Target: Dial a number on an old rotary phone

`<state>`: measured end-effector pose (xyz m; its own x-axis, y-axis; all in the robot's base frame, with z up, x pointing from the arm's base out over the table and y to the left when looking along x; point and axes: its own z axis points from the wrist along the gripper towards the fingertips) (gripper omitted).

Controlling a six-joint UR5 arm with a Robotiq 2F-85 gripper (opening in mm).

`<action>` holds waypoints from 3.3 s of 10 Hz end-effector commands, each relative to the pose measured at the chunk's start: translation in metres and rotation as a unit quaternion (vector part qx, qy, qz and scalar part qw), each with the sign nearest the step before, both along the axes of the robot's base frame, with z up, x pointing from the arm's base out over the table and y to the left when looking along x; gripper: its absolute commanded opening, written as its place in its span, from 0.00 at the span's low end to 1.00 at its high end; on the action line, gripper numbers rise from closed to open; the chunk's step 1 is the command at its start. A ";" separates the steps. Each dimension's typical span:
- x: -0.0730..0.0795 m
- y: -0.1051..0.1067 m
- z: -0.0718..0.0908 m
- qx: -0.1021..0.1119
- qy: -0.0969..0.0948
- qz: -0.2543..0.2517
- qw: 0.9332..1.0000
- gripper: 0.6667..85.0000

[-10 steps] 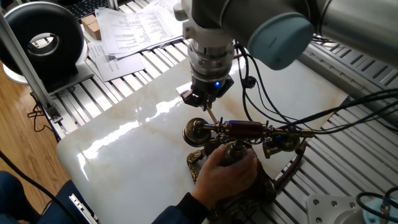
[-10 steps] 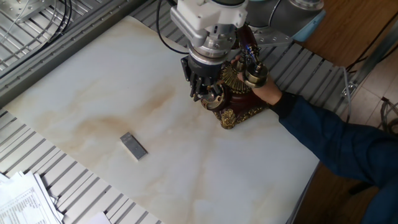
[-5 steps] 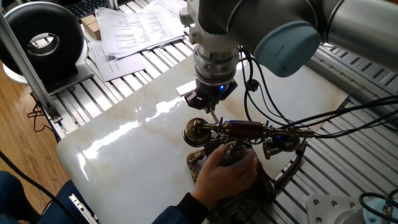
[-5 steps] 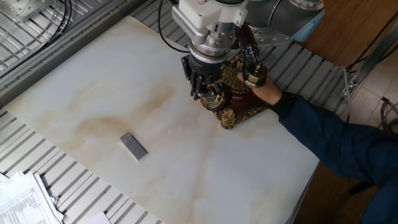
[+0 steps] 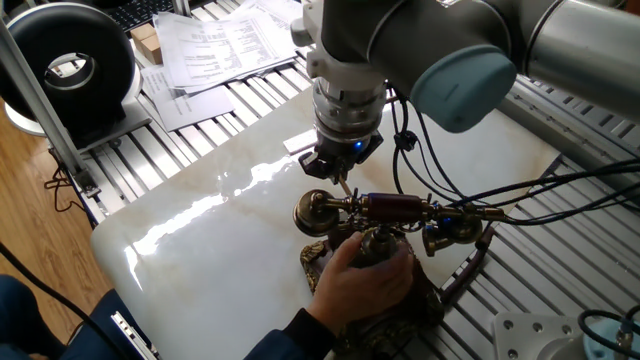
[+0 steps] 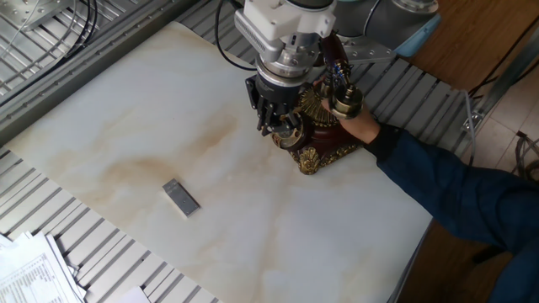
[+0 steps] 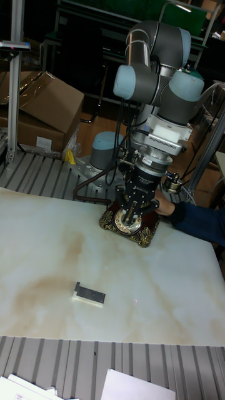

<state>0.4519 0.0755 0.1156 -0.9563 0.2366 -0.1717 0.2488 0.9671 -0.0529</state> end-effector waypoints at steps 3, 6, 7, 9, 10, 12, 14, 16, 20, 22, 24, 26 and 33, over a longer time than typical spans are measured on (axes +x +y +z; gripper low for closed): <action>0.004 -0.001 -0.002 0.002 0.001 0.002 1.000 0.01; 0.009 0.003 0.003 0.000 0.009 -0.002 1.000 0.01; 0.011 0.004 0.002 0.000 0.009 -0.004 1.000 0.01; 0.017 0.006 -0.003 -0.004 0.007 -0.007 1.000 0.01; 0.020 0.005 -0.005 -0.006 0.006 -0.007 1.000 0.01; 0.021 0.007 -0.007 -0.007 0.005 -0.011 1.000 0.01; 0.017 0.009 -0.007 -0.012 0.004 -0.014 1.000 0.01; 0.009 0.009 -0.001 -0.012 0.006 -0.014 1.000 0.01; 0.004 0.005 0.001 -0.015 0.003 -0.011 1.000 0.01; 0.004 0.005 -0.001 -0.016 0.001 -0.011 1.000 0.01; 0.009 0.006 -0.004 -0.017 -0.002 -0.013 1.000 0.01; 0.013 0.004 -0.006 -0.016 -0.003 -0.012 1.000 0.01; -0.003 0.012 0.000 -0.018 0.000 -0.020 1.000 0.01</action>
